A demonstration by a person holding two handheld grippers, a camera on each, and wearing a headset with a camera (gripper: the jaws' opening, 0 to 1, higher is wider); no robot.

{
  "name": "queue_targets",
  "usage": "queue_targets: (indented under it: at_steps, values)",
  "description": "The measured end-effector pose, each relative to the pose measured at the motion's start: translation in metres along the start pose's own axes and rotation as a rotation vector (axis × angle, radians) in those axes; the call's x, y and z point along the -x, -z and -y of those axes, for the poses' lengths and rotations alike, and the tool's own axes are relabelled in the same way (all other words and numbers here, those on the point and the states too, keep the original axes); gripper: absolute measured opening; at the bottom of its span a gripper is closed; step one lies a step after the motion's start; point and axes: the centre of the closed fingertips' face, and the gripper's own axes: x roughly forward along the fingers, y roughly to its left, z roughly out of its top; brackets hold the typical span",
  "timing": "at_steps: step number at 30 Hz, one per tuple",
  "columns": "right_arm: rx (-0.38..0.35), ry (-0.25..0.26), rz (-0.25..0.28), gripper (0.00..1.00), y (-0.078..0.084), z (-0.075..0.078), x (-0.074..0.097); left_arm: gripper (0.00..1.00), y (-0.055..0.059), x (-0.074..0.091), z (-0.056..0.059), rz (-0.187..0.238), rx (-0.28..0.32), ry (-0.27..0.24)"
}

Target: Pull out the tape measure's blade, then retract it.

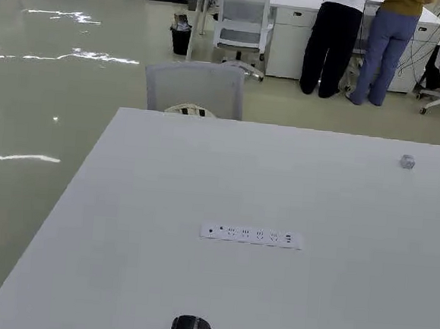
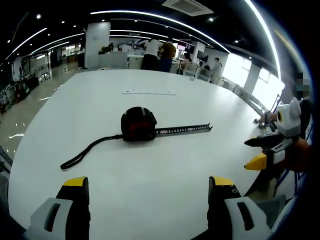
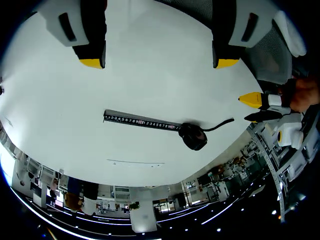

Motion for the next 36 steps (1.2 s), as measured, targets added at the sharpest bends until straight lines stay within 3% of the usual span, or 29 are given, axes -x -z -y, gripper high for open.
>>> queue_targets:
  at_steps: [14,31,36]
  values:
    - [-0.01,0.006,0.003,0.9,-0.002,-0.008,0.018,0.99,0.005,0.013,0.007,-0.008,0.004,-0.003]
    - [-0.013,0.011,-0.007,0.89,-0.001,-0.003,0.015,1.0,0.002,0.012,0.002,-0.006,0.033,-0.03]
    - [-0.012,0.011,-0.013,0.89,0.0,0.001,0.012,1.0,-0.006,0.009,-0.001,0.002,0.032,-0.045]
